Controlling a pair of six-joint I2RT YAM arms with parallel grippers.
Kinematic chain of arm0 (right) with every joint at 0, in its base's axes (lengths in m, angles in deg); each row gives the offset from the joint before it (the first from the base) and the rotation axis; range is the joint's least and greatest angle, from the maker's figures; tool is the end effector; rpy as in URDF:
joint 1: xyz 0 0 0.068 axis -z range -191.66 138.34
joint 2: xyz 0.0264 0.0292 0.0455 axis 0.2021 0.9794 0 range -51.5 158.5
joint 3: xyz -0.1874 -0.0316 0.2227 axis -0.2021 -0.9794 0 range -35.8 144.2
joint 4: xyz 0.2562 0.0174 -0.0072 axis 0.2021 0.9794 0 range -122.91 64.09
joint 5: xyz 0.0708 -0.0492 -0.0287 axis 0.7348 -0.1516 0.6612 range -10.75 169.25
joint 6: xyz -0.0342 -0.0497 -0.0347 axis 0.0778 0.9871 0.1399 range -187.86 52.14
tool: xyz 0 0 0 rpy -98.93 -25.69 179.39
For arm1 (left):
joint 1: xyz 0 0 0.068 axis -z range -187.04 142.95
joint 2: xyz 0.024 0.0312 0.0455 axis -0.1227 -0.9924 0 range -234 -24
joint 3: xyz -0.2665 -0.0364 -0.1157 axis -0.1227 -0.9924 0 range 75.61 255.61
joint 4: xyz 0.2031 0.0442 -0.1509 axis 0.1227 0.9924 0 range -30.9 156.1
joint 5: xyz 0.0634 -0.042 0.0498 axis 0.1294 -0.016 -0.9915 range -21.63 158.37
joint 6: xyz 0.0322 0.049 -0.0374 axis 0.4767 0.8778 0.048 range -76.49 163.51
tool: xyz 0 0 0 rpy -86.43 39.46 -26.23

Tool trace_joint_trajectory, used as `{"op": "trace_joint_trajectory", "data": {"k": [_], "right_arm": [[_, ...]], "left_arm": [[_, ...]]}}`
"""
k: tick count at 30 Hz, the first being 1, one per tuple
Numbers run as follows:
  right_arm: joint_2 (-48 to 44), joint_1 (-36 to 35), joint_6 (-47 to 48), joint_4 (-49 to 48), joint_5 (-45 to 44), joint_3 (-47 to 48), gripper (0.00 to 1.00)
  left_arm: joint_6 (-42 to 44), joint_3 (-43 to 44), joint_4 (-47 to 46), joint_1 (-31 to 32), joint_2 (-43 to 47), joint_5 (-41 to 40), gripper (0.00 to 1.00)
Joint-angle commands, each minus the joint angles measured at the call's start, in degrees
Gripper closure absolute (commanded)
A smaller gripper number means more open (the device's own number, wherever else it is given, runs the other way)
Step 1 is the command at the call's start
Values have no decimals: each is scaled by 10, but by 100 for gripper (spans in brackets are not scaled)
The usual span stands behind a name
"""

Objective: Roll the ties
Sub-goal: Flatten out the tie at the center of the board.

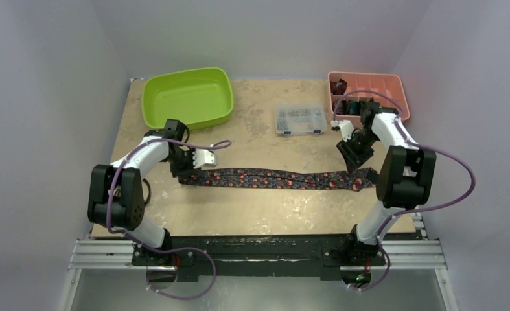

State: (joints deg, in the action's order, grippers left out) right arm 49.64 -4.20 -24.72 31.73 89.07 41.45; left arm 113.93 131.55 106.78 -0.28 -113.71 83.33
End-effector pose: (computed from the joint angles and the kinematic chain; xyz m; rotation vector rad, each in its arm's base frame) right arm 0.3206 -0.0322 0.2207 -0.9337 2.8904 0.2192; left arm 0.2671 -0.0464 0.1873 1.8127 2.2262 -0.2071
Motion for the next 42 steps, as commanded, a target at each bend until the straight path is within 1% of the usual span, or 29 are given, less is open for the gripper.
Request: {"op": "trace_joint_trajectory", "data": {"k": [1, 4, 6, 11, 14, 17, 18, 21, 23, 28, 33, 35, 38, 42], "right_arm": [[-20, 1, 10, -11, -40, -77, 58], [-20, 1, 5, -40, -68, -112, 55], [-17, 1, 1, -63, -75, -123, 55], [6, 1, -23, -101, -74, -129, 62], [13, 1, -34, -122, -89, -138, 63], [16, 1, -38, -136, -93, -150, 68], [16, 1, -38, -139, -91, -155, 71], [5, 1, -34, -137, -83, -165, 86], [-7, 2, -31, -125, -80, -160, 100], [-34, 2, -22, -76, -61, -107, 100], [-34, 1, -13, -37, -55, -59, 100], [-28, 1, -7, -38, -63, -58, 100], [-13, 1, -3, -54, -73, -67, 100], [15, 2, -2, -84, -87, -82, 100]], "left_arm": [[-9, 26, 11, -5, -4, 16, 85], [-13, 24, 13, -5, -3, 17, 85], [-14, 20, 14, -5, -2, 18, 85], [-17, 16, 12, -5, -1, 17, 85], [-17, 17, 12, -6, 0, 16, 85], [-17, 18, 12, -6, -1, 13, 85], [-18, 19, 12, -6, -1, 14, 85], [-19, 21, 11, -7, -3, 14, 85], [-21, 21, 10, -7, -2, 15, 85], [-27, 29, 16, -7, 17, 35, 88], [-29, 39, 30, -13, 65, 63, 97], [-23, 35, 34, -18, 86, 73, 99], [5, 14, 39, -32, 116, 86, 100], [64, -39, 24, -51, 130, 66, 100]]}}
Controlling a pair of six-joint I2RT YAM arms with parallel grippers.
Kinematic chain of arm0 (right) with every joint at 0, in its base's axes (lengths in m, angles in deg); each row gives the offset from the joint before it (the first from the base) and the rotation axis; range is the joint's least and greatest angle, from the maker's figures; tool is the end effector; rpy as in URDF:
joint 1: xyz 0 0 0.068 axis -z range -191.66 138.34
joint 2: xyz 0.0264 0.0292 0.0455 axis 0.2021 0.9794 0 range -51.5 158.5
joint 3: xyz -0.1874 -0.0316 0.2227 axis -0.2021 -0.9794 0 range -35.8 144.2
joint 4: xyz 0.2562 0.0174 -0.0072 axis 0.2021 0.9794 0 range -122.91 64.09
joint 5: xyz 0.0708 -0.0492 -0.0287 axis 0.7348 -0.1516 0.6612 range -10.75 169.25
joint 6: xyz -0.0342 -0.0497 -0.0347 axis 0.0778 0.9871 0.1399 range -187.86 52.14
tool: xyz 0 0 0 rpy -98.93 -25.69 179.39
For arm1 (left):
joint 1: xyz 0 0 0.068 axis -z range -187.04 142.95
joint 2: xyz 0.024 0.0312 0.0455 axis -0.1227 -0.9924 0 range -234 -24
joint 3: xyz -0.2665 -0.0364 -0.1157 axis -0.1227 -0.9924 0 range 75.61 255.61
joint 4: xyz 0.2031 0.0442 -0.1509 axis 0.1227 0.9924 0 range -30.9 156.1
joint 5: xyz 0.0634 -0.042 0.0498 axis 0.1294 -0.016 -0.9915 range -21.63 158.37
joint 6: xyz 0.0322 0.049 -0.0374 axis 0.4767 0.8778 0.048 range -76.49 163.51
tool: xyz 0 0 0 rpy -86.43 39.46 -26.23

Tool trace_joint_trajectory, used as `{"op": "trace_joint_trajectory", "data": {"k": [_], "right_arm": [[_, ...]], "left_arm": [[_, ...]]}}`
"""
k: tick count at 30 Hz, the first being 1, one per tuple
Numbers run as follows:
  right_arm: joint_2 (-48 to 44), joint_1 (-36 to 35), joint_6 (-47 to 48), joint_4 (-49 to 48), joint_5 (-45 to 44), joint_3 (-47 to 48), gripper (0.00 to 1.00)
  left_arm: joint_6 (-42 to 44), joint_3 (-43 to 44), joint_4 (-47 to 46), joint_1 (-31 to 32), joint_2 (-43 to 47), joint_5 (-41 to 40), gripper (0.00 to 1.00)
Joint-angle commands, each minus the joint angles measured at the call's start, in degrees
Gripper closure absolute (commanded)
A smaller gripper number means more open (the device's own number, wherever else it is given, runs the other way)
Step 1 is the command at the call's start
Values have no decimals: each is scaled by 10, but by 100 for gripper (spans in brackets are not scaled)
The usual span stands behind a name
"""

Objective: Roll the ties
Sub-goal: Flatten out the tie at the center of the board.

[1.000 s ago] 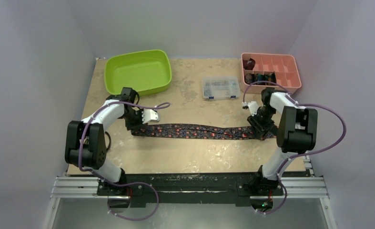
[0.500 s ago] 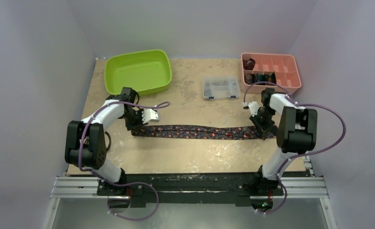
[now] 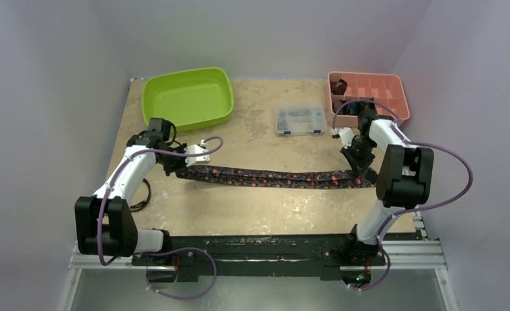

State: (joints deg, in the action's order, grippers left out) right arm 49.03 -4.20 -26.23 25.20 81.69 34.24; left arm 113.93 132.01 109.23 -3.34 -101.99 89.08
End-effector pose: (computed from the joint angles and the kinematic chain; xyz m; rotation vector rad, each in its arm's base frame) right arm 0.3101 -0.0382 0.1927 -0.9119 2.9643 0.0443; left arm 0.2442 -0.0359 0.2389 1.6747 2.0870 -0.1716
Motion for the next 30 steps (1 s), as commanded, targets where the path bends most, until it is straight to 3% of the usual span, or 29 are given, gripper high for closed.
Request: {"op": "trace_joint_trajectory", "data": {"k": [1, 12, 21, 23, 27, 30], "right_arm": [[28, 1, 14, -29, -18, -13, 100], [70, 1, 5, -40, -20, 7, 100], [61, 1, 7, -9, -11, 39, 100], [71, 0, 7, -21, -16, 23, 99], [83, 1, 10, -22, -5, 12, 79], [73, 2, 13, -8, 17, 25, 59]], "left_arm": [[74, -57, -14, -26, 11, 2, 100], [80, -69, -88, -37, -69, -24, 100], [123, -119, -100, -37, -26, -14, 100], [133, -128, -105, -37, -28, -21, 93], [121, -123, -98, -37, -31, -31, 67], [104, -112, -80, -37, -2, -12, 53]]}}
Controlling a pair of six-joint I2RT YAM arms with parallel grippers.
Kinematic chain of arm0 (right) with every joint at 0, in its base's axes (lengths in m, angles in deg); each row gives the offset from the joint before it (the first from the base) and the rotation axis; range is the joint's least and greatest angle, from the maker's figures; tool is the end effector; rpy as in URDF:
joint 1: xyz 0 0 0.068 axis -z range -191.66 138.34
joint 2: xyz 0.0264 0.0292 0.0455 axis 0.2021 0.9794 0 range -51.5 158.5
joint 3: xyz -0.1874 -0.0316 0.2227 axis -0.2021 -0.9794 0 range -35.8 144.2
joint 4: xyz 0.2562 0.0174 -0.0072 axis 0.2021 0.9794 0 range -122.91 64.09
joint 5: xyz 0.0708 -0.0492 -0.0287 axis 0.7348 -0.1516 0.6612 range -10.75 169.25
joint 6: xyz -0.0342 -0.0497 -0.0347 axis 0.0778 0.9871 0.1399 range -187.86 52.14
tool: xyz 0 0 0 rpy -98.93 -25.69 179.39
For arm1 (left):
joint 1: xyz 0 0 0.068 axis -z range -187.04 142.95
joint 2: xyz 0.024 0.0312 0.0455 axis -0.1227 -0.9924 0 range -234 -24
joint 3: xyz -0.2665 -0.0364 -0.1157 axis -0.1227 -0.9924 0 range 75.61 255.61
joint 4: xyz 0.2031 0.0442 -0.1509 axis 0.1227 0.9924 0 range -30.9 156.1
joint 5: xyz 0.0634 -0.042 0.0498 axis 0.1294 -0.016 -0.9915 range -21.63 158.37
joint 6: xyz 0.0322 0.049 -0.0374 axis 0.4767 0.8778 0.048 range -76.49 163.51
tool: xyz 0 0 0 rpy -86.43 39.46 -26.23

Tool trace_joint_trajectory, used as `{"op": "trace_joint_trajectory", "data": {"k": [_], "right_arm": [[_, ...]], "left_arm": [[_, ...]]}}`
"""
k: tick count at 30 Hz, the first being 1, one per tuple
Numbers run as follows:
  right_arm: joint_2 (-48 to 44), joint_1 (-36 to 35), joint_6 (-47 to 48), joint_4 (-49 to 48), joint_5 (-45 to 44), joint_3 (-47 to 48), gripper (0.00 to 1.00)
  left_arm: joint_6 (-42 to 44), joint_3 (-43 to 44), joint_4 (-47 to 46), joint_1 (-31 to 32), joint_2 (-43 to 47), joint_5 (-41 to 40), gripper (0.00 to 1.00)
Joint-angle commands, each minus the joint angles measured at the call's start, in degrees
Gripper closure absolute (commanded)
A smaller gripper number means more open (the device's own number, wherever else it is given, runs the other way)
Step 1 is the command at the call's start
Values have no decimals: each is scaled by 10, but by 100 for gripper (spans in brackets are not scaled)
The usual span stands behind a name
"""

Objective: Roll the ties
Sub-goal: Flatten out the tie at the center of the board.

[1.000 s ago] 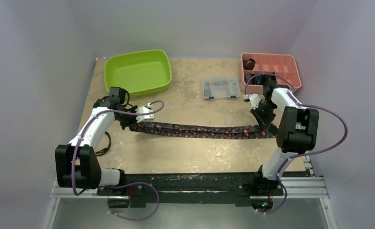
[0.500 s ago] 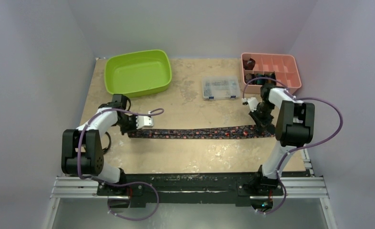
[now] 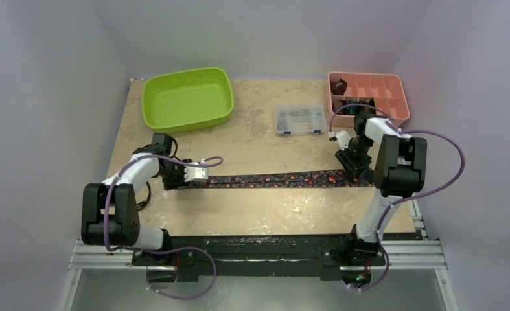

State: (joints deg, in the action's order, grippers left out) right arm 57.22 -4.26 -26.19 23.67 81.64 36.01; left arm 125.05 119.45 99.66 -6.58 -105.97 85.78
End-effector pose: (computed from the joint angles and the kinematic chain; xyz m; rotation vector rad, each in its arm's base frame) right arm 0.3289 -0.0403 0.1566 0.9120 -2.9648 -0.0980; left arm 0.2312 -0.0188 0.1688 1.8637 2.0793 -0.1452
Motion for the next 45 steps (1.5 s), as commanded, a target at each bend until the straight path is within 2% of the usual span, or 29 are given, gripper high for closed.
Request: {"op": "trace_joint_trajectory", "data": {"k": [1, 2, 3, 7, 10, 14, 15, 18, 19, 25, 30, 34, 42, 45], "right_arm": [[-14, 3, 13, 17, 24, 19, 56], [-20, 6, 13, 30, 37, 35, 53], [-26, 9, 10, 43, 50, 52, 51], [-39, 30, 3, 118, 112, 120, 50], [-48, 49, 0, 130, 127, 119, 52], [-34, 76, -25, 97, 101, 87, 60], [-25, 79, -34, 85, 94, 81, 63], [-1, 83, -67, 48, 60, 78, 71], [4, 84, -76, 37, 52, 77, 72], [45, 84, -86, -21, -10, 44, 78], [50, 91, -73, -63, -65, 3, 80], [38, 122, -33, -91, -103, -15, 80], [42, 197, 35, -145, -181, 25, 80], [26, 203, 30, -105, -145, 60, 80]], "left_arm": [[-17, 21, 24, -5, 48, 30, 48], [-36, 31, 32, -5, 61, 40, 41], [-61, 47, 41, -5, 72, 50, 24], [-196, 124, 74, -5, 113, 95, 3], [-307, 147, 39, -22, 154, 126, 0], [-433, 93, -69, -22, 175, 172, 0], [-420, 99, -53, -20, 156, 188, 0], [-287, 189, 128, -23, 57, 216, 0], [-276, 198, 144, -25, 35, 206, 0], [-202, 110, 69, -36, 48, 147, 0], [-229, 117, 54, -36, 40, 130, 0], [-225, 121, 59, -33, 47, 151, 0], [-245, 120, 39, 1, 61, 149, 0], [-256, 125, 40, 10, 60, 152, 0]]}}
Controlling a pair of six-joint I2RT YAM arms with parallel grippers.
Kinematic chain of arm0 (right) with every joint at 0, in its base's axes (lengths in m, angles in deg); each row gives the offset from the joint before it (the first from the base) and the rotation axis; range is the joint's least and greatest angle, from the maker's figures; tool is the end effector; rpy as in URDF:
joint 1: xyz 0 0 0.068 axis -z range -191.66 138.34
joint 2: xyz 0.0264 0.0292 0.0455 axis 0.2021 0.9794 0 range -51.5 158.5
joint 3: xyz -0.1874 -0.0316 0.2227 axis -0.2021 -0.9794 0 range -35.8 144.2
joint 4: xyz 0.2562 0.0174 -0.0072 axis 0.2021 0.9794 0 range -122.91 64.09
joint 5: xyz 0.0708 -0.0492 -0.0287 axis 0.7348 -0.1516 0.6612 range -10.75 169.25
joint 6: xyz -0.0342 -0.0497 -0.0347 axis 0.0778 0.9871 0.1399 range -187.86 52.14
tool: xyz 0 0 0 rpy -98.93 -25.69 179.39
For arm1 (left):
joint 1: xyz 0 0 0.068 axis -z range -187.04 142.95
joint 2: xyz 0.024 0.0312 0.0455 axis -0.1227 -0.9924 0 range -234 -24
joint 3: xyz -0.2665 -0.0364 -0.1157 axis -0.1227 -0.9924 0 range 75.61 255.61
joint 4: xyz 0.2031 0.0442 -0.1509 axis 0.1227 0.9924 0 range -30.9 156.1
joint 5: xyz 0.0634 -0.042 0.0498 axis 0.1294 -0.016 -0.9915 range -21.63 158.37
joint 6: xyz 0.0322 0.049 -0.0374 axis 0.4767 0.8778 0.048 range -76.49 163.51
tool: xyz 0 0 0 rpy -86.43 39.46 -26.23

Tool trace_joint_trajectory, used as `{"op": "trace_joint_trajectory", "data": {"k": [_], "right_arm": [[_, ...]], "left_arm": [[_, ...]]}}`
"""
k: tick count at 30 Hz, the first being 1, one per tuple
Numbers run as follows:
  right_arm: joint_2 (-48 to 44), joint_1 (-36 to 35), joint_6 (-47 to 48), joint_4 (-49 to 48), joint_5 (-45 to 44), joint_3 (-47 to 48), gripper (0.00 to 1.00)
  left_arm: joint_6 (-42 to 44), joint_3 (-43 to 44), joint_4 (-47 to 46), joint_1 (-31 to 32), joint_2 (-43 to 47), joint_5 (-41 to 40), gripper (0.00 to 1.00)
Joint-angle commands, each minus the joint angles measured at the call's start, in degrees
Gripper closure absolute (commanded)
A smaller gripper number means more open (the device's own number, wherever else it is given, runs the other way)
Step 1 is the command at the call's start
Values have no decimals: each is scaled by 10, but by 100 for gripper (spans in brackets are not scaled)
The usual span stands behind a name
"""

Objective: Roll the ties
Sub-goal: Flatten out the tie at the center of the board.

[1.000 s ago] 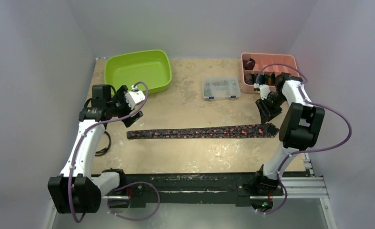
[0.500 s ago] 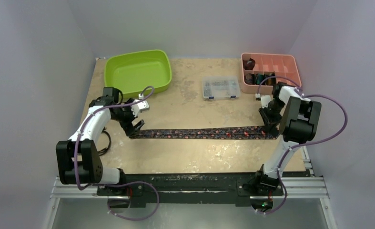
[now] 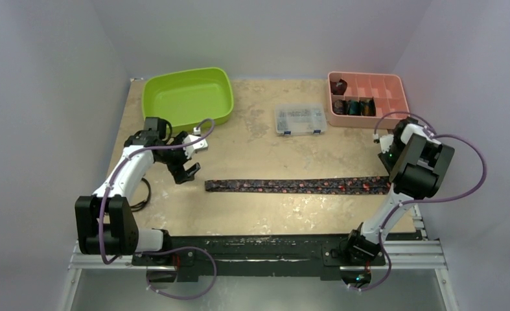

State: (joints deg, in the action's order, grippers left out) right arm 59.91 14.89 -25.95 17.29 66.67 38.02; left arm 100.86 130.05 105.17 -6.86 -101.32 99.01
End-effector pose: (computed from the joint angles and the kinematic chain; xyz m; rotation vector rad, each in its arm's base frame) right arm 0.3127 -0.1700 0.1504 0.3990 -3.0079 0.3095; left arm 0.2461 -0.0297 0.2387 1.3377 2.1675 -0.3858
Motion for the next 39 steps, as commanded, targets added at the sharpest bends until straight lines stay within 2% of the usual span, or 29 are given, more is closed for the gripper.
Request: {"op": "trace_joint_trajectory", "data": {"k": [1, 5, 9, 15, 17, 20, 24, 25, 26, 28, 29, 31, 32, 33, 34, 35, 36, 39], "right_arm": [[-16, 9, 29, -21, 32, 52, 79], [-61, -40, -6, 52, 116, 68, 75], [-93, -92, -37, 70, 158, 37, 75], [-107, -171, -101, 83, 285, 36, 75], [-116, -209, -123, 77, 330, 50, 75], [-139, -249, -156, 56, 394, 85, 73], [-201, -261, -192, -3, 493, 132, 73], [-229, -260, -216, -40, 521, 135, 70], [-266, -278, -252, -99, 536, 119, 59], [-334, -297, -343, -293, 533, 46, 28], [-359, -299, -414, -384, 526, 1, 18], [-356, -299, -493, -442, 567, -26, 11], [-330, -301, -510, -438, 612, -21, 11], [-296, -307, -528, -427, 669, -13, 15], [-261, -328, -535, -406, 713, 0, 26], [-228, -358, -505, -346, 707, 25, 35], [-212, -392, -476, -314, 690, 34, 37], [-200, -480, -510, -371, 645, -8, 41]], "left_arm": [[-13, 22, -5, 14, 13, 22, 0], [4, 18, 16, 33, 11, 19, 0], [5, 9, 14, 76, 4, 14, 0], [-37, 19, -15, 119, -22, 40, 0], [-76, 32, -24, 119, -28, 62, 0], [-184, 66, -29, 118, -24, 95, 0], [-389, 70, -85, 104, 23, 153, 0], [-426, 65, -95, 100, 40, 161, 0], [-471, 61, -103, 96, 56, 165, 0], [-540, 43, -128, 80, 84, 175, 0], [-586, 30, -142, 67, 95, 191, 0], [-671, -5, -179, 39, 102, 232, 0], [-712, -21, -191, 27, 105, 235, 0], [-748, -39, -199, 13, 108, 226, 0], [-781, -56, -205, 4, 112, 212, 0], [-804, -74, -210, -1, 116, 201, 0], [-828, -92, -214, -10, 119, 188, 0], [-873, -128, -204, -27, 123, 157, 0]]}}
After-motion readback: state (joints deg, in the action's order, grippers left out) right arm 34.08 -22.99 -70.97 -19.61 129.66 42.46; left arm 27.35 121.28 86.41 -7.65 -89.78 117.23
